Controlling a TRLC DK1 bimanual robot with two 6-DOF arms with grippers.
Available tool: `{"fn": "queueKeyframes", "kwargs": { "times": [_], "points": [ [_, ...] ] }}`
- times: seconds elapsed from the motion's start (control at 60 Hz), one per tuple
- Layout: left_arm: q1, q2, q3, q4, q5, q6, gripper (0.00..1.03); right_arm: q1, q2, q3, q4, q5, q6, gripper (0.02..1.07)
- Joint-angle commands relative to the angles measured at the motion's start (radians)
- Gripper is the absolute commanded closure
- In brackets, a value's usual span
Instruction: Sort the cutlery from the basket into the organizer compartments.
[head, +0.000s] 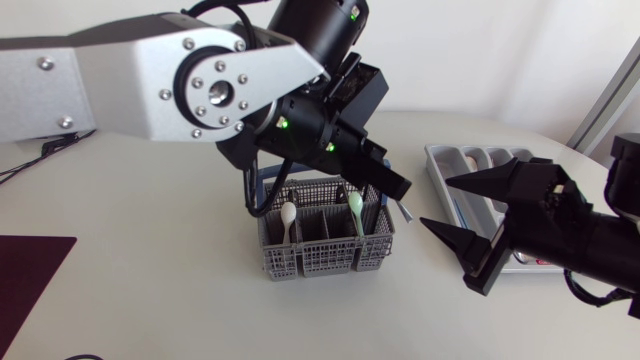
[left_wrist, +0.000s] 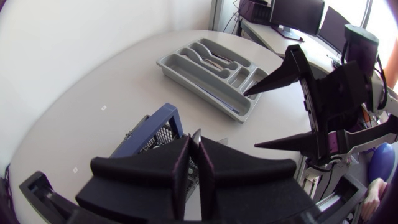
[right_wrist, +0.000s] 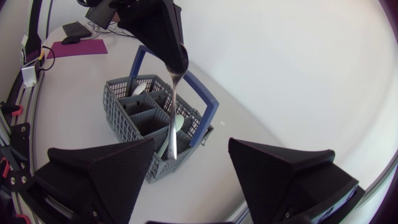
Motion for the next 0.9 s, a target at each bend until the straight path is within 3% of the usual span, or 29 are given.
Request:
{"fn": "queueKeyframes", "kwargs": {
  "times": [0.0, 0.167, 0.883],
  "points": [
    [0.014, 0.031, 0.05, -0.015, 0.025, -0.057, 0.97, 0.043, 0.035, -0.007, 0.032, 0.03, 0.046, 0.25],
    [0.021, 0.051, 0.07, -0.029, 0.04, -0.071, 0.97, 0.083, 0.084, 0.013, 0.062, 0.058, 0.069, 0.32],
    [0.024, 0.09, 0.098, -0.043, 0.091, -0.102, 0.97, 0.217, 0.273, 0.122, 0.13, 0.175, 0.135, 0.86]
  ]
}}
